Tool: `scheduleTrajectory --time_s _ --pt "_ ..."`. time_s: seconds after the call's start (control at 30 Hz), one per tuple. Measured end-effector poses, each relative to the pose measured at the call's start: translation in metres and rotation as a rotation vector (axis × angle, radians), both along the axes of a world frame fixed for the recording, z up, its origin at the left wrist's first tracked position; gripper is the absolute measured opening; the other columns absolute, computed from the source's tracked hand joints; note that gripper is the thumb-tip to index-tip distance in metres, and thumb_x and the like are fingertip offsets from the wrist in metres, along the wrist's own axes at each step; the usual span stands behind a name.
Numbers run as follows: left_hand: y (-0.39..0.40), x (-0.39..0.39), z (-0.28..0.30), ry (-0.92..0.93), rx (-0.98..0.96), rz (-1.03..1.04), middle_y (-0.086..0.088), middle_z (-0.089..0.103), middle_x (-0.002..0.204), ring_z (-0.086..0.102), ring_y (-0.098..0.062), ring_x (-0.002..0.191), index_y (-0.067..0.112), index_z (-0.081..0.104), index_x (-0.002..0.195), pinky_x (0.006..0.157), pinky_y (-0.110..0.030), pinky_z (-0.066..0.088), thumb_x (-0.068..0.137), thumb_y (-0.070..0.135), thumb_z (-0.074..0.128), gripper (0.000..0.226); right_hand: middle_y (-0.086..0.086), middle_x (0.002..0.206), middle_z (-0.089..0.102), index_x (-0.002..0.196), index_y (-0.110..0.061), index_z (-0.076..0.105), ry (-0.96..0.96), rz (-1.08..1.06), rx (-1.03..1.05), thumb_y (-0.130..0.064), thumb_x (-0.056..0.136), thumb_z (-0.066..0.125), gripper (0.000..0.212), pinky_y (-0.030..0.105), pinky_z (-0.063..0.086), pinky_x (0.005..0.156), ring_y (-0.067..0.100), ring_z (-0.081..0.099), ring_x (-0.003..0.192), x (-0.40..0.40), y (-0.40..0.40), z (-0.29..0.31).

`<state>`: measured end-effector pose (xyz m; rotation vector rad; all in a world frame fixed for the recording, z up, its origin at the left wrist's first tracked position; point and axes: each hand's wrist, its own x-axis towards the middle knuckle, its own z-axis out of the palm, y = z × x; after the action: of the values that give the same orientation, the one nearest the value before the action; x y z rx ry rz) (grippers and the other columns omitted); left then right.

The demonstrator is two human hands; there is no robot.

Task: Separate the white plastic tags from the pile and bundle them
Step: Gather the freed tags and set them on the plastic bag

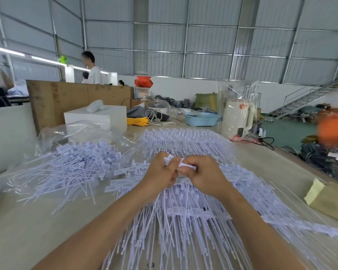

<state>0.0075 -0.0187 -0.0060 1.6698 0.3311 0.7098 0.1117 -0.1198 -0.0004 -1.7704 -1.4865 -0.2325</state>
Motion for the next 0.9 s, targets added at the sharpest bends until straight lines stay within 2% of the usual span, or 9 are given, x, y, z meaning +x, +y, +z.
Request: scheduleTrajectory --time_s 0.13,0.23,0.3,0.37,0.47,0.53,0.63,0.77,0.9 --pt "-0.002 -0.003 0.003 0.07 -0.052 -0.055 0.011 0.038 0.04 0.03 -0.006 0.035 0.013 0.035 0.078 0.037 -0.017 0.026 0.097 0.018 0.05 0.025 0.002 0.072 0.061 0.079 -0.008 0.068 -0.355 -0.045 0.032 -0.005 0.083 0.063 0.007 0.03 0.04 0.058 0.026 0.057 0.068 0.002 -0.004 0.0" --pt "0.001 -0.008 0.01 0.055 -0.125 -0.171 0.007 0.033 0.044 0.025 -0.008 0.035 0.015 0.037 0.072 0.037 -0.016 0.022 0.098 0.016 0.049 0.028 0.005 0.07 0.056 0.071 -0.006 0.062 -0.322 -0.156 0.12 -0.003 0.086 0.061 0.016 0.034 0.044 0.059 0.028 0.055 0.067 0.007 -0.007 0.006" --pt "0.004 -0.011 0.013 0.003 -0.193 -0.285 0.004 0.028 0.047 0.022 -0.008 0.035 0.018 0.042 0.063 0.037 -0.015 0.021 0.098 0.017 0.048 0.036 0.004 0.065 0.044 0.064 -0.005 0.051 -0.085 -0.274 0.234 -0.005 0.09 0.057 0.027 0.03 0.037 0.056 0.021 0.046 0.061 0.019 -0.017 0.015" --pt "0.005 -0.01 0.013 -0.067 -0.25 -0.283 0.004 0.03 0.046 0.023 -0.009 0.035 0.019 0.043 0.059 0.037 -0.016 0.023 0.099 0.019 0.046 0.04 0.004 0.06 0.04 0.066 -0.002 0.049 0.33 -0.292 0.466 -0.01 0.092 0.055 0.029 0.025 0.033 0.053 0.015 0.037 0.055 0.03 -0.031 0.027" --pt "0.004 -0.004 0.007 -0.136 -0.252 -0.183 0.005 0.04 0.045 0.032 -0.009 0.037 0.014 0.041 0.072 0.038 -0.017 0.029 0.099 0.025 0.047 0.03 0.001 0.061 0.041 0.068 -0.008 0.053 0.865 0.062 0.731 -0.007 0.096 0.047 0.029 0.022 0.032 0.048 0.009 0.031 0.047 0.028 -0.043 0.041" --pt "0.004 -0.002 0.002 -0.138 -0.216 -0.129 0.004 0.048 0.048 0.04 -0.009 0.039 0.013 0.049 0.08 0.04 -0.019 0.034 0.097 0.029 0.048 0.024 -0.002 0.056 0.041 0.06 -0.014 0.055 1.011 0.286 0.621 -0.004 0.094 0.045 0.037 0.018 0.029 0.044 0.008 0.029 0.044 0.017 -0.038 0.043" --pt "0.005 -0.003 0.0 -0.109 -0.175 -0.031 0.002 0.056 0.051 0.046 -0.009 0.04 0.014 0.057 0.095 0.041 -0.019 0.036 0.096 0.032 0.051 0.02 -0.006 0.047 0.037 0.05 -0.02 0.056 0.845 0.324 0.394 -0.013 0.085 0.055 0.035 0.017 0.03 0.043 0.007 0.033 0.041 0.002 -0.028 0.037" --pt "0.002 -0.001 -0.001 -0.094 -0.093 -0.026 0.001 0.058 0.054 0.046 -0.01 0.042 0.015 0.053 0.093 0.042 -0.02 0.037 0.096 0.036 0.048 0.022 -0.009 0.047 0.048 0.055 -0.024 0.061 0.702 0.282 0.335 -0.012 0.09 0.056 0.037 0.018 0.038 0.055 0.006 0.041 0.045 -0.003 -0.023 0.032" --pt "-0.009 0.005 -0.006 -0.104 -0.098 -0.118 0.0 0.06 0.054 0.054 -0.012 0.047 0.013 0.057 0.1 0.047 -0.022 0.044 0.094 0.052 0.036 0.044 -0.005 0.083 0.06 0.066 -0.032 0.066 0.493 0.088 0.223 -0.013 0.088 0.063 0.029 0.018 0.041 0.076 0.008 0.055 0.081 -0.019 -0.004 0.017"
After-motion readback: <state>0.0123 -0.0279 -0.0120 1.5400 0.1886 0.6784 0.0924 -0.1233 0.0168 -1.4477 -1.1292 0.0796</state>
